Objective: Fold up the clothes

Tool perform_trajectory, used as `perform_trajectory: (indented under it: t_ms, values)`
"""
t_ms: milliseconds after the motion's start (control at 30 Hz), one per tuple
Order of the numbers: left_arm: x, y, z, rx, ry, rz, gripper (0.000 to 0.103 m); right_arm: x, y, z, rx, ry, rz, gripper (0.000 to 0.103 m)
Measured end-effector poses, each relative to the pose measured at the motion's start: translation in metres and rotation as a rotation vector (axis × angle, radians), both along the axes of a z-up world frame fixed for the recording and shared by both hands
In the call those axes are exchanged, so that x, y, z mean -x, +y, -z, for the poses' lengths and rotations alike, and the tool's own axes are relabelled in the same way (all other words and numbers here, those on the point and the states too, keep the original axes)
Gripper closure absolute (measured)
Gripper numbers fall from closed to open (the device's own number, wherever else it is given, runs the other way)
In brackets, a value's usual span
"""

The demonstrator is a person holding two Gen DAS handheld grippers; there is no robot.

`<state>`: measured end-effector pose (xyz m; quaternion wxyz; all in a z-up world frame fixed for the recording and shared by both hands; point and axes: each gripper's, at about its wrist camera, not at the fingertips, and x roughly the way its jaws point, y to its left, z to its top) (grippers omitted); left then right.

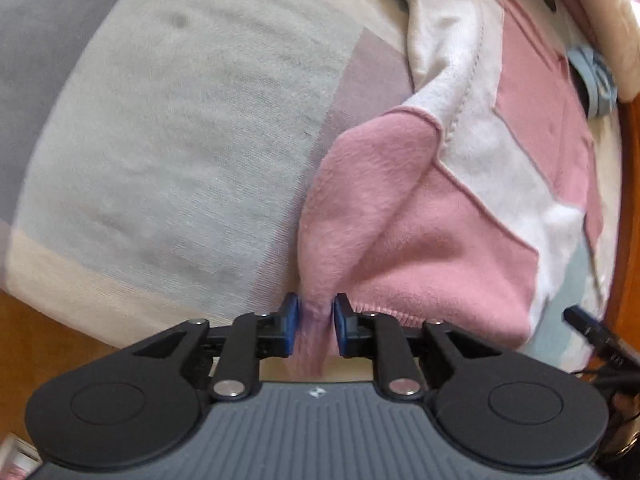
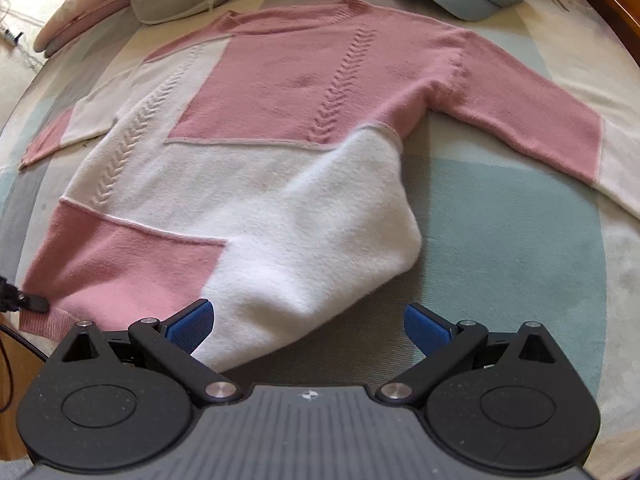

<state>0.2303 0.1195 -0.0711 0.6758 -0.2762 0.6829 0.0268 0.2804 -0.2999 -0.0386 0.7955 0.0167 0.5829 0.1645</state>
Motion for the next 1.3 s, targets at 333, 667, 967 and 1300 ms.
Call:
perform_trajectory:
  t_ms: [333, 667, 967, 1300]
  values:
    - [-0.037, 0.006, -0.038, -0.203, -0.016, 0.218, 0.063, 0.000, -0.018, 0.022, -0.030, 0.088, 0.122, 0.000]
    - [-0.112, -0.056, -0.061, -0.334, -0.075, 0.474, 0.053, 0.005, -0.045, 0.037, -0.135, 0.096, 0.254, 0.000]
    - [-0.160, -0.191, -0.048, -0.271, -0.197, 0.768, 0.051, 0.048, -0.072, 0.037, -0.090, 0.061, 0.322, 0.000]
    - [-0.127, -0.313, -0.024, -0.186, -0.274, 1.016, 0.046, 0.077, -0.115, 0.027, -0.107, 0.013, 0.507, 0.000]
